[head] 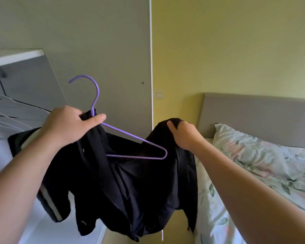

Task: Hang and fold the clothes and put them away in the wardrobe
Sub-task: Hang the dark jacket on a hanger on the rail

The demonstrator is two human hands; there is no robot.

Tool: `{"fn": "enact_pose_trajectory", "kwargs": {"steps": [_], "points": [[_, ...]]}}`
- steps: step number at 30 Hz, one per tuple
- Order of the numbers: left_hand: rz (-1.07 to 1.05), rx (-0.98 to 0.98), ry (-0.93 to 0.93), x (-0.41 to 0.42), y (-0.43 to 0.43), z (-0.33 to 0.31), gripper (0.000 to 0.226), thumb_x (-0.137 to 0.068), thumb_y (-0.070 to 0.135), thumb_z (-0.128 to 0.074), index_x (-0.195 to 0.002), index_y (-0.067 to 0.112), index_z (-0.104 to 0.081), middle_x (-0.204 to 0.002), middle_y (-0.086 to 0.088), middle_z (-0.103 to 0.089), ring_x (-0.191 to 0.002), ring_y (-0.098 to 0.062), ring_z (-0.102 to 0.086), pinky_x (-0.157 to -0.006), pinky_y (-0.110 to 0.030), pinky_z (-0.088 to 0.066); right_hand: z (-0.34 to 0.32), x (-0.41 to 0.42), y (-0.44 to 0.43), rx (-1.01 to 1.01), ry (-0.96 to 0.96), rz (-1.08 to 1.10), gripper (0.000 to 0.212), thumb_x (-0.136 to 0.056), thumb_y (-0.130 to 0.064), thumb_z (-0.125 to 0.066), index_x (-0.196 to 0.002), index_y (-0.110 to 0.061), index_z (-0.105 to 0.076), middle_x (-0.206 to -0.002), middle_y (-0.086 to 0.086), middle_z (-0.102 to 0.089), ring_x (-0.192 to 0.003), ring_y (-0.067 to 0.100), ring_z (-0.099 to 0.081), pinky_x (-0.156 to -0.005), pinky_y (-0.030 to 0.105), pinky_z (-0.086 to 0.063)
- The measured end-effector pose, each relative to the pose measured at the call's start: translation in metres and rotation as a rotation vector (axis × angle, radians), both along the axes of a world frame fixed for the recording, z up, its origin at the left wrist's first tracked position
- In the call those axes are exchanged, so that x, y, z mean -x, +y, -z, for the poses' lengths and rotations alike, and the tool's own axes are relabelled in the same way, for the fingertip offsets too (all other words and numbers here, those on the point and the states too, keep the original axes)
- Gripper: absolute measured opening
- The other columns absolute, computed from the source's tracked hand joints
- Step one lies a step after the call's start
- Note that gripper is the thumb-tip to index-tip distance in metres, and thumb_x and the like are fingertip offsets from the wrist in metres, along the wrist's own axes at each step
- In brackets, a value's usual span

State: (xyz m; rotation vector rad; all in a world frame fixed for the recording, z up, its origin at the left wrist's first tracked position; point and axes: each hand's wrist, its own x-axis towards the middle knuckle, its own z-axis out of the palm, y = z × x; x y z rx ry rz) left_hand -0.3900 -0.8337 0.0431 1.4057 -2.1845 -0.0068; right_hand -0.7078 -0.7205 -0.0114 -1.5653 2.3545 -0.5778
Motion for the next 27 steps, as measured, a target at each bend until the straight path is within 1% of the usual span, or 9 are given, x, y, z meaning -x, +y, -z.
{"fn": "enact_pose_trajectory", "kwargs": {"steps": [2, 5, 10, 12, 16, 20, 22, 24, 27], "points": [[0.008, -0.035, -0.032, 0.003, 0.001, 0.004, 0.092, -0.059, 0.098, -0.042, -0.057, 0.006, -0.043, -0.04, -0.004, -0.042, -0.046, -0.025, -0.052, -0.048, -0.031, -0.036, -0.014, -0.005, -0.003, 0.036, -0.02, 0.05, 0.047, -0.108, -0.047, -0.033, -0.08, -0.014, -0.051, -0.076, 0.008, -0.058, -0.063, 0.027, -0.056, -0.056, 0.032, -0.045], [-0.003, -0.038, -0.059, 0.009, 0.007, 0.007, 0.092, -0.059, 0.098, -0.042, -0.05, 0.007, -0.037, -0.035, 0.0, -0.041, -0.044, -0.026, -0.052, -0.047, -0.03, -0.036, -0.033, -0.018, -0.004, 0.126, -0.07, 0.046, 0.042, -0.108, -0.044, -0.035, -0.072, -0.023, -0.044, -0.075, 0.007, -0.058, -0.071, 0.031, -0.062, -0.06, 0.036, -0.05], [-0.052, 0.002, -0.062, 0.032, 0.022, 0.018, 0.091, -0.061, 0.097, -0.045, -0.051, 0.007, -0.049, -0.036, -0.001, -0.045, -0.044, -0.021, -0.052, -0.044, -0.025, -0.032, -0.039, -0.068, 0.005, 0.304, -0.566, -0.061, 0.043, -0.101, -0.054, -0.048, -0.096, -0.017, -0.068, -0.085, -0.002, -0.072, -0.081, 0.017, -0.068, -0.069, 0.026, -0.051], [-0.017, -0.074, 0.012, 0.037, 0.023, 0.022, 0.095, -0.057, 0.1, -0.044, -0.057, 0.005, -0.047, -0.036, -0.002, -0.042, -0.044, -0.024, -0.051, -0.047, -0.028, -0.033, -0.023, -0.094, 0.013, 0.317, -0.597, -0.151, 0.042, -0.099, -0.055, -0.05, -0.108, -0.019, -0.07, -0.095, -0.005, -0.075, -0.088, 0.011, -0.069, -0.076, 0.026, -0.051], [0.093, -0.177, 0.244, 0.037, 0.023, 0.033, 0.089, -0.06, 0.095, -0.055, -0.059, 0.008, -0.034, -0.045, 0.004, -0.026, -0.045, -0.02, -0.03, -0.051, -0.033, -0.024, 0.008, -0.12, 0.029, -0.001, -0.397, -0.345, 0.035, -0.105, -0.037, -0.049, -0.083, -0.012, -0.059, -0.075, 0.007, -0.067, -0.069, 0.021, -0.067, -0.06, 0.034, -0.048], [0.126, -0.202, 0.282, 0.037, 0.027, 0.049, 0.084, -0.061, 0.096, -0.055, -0.059, 0.013, -0.039, -0.045, 0.002, -0.026, -0.044, -0.017, -0.029, -0.049, -0.033, -0.024, 0.006, -0.118, 0.038, -0.064, -0.043, -0.462, 0.038, -0.099, -0.019, -0.05, -0.063, -0.016, -0.039, -0.063, 0.002, -0.046, -0.057, 0.02, -0.046, -0.046, 0.022, -0.031], [0.137, -0.224, 0.313, 0.032, 0.026, 0.054, 0.082, -0.06, 0.097, -0.056, -0.059, 0.016, -0.04, -0.045, 0.005, -0.027, -0.043, -0.014, -0.029, -0.049, -0.032, -0.023, -0.003, -0.112, 0.042, -0.063, 0.198, -0.47, 0.019, -0.088, -0.024, -0.053, -0.075, -0.012, -0.049, -0.079, 0.004, -0.055, -0.072, 0.029, -0.056, -0.055, 0.024, -0.037], [0.159, -0.269, 0.378, 0.027, 0.025, 0.057, 0.084, -0.056, 0.096, -0.062, -0.059, 0.015, -0.044, -0.048, 0.01, -0.03, -0.046, -0.011, -0.03, -0.051, -0.031, -0.024, -0.004, -0.106, 0.044, 0.008, 0.479, -0.41, 0.03, -0.082, -0.035, -0.054, -0.101, -0.014, -0.062, -0.108, 0.009, -0.054, -0.097, 0.035, -0.053, -0.072, 0.035, -0.041], [0.203, -0.345, 0.412, 0.017, 0.026, 0.056, 0.076, -0.052, 0.089, -0.072, -0.073, 0.017, -0.069, -0.055, 0.008, -0.049, -0.053, -0.009, -0.045, -0.056, -0.029, -0.038, 0.0, -0.106, 0.041, 0.166, 0.551, -0.283, 0.032, -0.094, -0.042, -0.052, -0.111, -0.018, -0.065, -0.113, 0.009, -0.052, -0.102, 0.034, -0.05, -0.08, 0.042, -0.038]]}}
